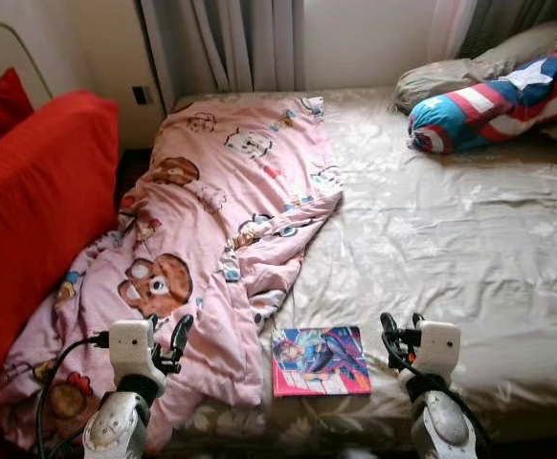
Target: Clean up the room
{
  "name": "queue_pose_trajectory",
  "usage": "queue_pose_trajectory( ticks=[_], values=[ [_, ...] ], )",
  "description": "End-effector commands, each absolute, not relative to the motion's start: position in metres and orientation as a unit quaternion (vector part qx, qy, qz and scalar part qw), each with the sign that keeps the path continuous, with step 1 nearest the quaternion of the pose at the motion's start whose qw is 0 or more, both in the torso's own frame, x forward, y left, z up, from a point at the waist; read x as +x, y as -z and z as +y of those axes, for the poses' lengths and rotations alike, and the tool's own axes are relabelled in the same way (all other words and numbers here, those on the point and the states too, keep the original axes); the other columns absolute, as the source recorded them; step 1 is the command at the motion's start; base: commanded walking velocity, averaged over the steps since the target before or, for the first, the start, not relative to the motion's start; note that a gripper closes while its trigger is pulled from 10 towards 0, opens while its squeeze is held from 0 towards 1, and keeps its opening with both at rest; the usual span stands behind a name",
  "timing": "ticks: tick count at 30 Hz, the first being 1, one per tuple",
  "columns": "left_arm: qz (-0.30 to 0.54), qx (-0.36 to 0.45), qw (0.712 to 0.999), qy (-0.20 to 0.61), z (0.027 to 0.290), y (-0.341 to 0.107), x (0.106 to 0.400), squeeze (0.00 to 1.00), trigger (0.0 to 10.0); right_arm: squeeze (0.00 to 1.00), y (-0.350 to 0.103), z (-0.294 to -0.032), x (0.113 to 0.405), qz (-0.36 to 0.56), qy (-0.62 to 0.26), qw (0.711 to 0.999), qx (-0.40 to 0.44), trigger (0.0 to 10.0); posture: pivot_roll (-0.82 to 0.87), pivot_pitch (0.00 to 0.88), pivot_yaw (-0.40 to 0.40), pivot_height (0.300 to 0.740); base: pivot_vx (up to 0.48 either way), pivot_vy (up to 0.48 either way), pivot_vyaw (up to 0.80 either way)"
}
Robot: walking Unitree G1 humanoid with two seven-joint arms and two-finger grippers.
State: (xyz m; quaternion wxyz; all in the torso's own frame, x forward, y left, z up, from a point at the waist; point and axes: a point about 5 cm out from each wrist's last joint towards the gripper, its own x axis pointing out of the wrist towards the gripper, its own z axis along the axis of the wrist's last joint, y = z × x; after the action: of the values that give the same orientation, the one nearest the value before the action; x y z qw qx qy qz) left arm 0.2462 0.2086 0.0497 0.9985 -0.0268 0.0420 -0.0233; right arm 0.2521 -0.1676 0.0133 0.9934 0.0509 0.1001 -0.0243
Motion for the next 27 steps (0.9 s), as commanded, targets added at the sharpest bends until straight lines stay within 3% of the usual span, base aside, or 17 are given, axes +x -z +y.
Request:
queue_pose_trajectory(
  ticks=[1,24,27],
  values=[
    [0.047,-0.026,0.998,0.021,0.213,-0.048,0.246,0.0,10.0,0.0,-0.01,-0.168,0.251,0.107,0.025,0.992,0.055,10.0,-0.08,0.101,0.012,0.635,0.0,0.0,0.0],
    [0.046,-0.03,0.998,0.027,0.21,-0.047,0.248,0.0,10.0,0.0,-0.002,-0.165,0.255,0.128,0.008,0.991,0.049,10.0,-0.07,0.066,0.012,0.635,0.0,0.0,0.0],
    [0.045,-0.032,0.998,0.027,0.209,-0.047,0.247,0.0,10.0,0.0,0.001,-0.162,0.255,0.137,-0.002,0.99,0.043,10.0,-0.07,0.061,0.009,0.615,0.0,0.0,0.0]
  ],
)
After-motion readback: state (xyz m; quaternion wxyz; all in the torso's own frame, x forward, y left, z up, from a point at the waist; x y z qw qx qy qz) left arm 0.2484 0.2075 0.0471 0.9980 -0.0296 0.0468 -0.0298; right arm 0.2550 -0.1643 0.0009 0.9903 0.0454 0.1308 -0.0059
